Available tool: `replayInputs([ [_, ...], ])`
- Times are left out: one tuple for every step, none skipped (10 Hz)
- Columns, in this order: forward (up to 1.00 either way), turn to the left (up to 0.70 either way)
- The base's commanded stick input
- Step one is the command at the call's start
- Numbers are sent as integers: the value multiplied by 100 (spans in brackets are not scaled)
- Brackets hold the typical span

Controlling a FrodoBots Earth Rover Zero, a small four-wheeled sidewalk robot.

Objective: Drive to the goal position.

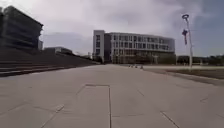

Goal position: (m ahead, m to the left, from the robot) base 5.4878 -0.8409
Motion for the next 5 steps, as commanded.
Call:
replayInputs([
  [100,0],
  [100,0],
  [100,0],
  [100,0],
  [100,0],
])
